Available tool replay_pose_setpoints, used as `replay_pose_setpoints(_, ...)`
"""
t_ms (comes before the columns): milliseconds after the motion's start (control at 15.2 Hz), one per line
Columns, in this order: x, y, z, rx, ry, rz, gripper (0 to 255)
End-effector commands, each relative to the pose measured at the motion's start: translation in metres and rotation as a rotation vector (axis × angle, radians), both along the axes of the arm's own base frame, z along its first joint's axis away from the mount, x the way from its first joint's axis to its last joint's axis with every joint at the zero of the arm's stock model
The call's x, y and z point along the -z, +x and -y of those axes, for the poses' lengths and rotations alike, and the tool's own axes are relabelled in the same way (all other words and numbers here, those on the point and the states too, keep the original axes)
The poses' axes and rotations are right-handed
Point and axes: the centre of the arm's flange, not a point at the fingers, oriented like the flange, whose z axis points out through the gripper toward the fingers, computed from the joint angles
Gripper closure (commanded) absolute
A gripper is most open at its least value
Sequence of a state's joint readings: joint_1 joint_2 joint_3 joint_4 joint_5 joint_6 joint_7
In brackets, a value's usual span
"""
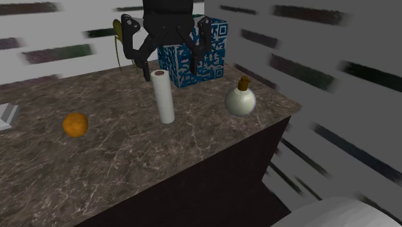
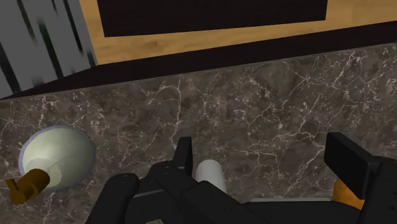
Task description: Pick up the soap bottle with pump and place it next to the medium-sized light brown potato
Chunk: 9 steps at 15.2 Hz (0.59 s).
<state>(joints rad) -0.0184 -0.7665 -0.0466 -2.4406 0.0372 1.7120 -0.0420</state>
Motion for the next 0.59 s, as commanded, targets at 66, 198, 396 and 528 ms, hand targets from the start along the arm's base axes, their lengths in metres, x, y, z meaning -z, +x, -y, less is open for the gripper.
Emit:
replay_pose_setpoints(66,0.005,0.004,0.011,0.000,-0.001,0.001,0)
replay_pose_setpoints(198,0.015,0.013,0.034,0.000,-0.003,0.004,0)
replay_pose_setpoints(396,0.029,0.026,0.068,0.001,-0.005,0.008,0)
replay_pose_setpoints(528,0.039,0.035,0.090,0.001,-0.007,0.010,0)
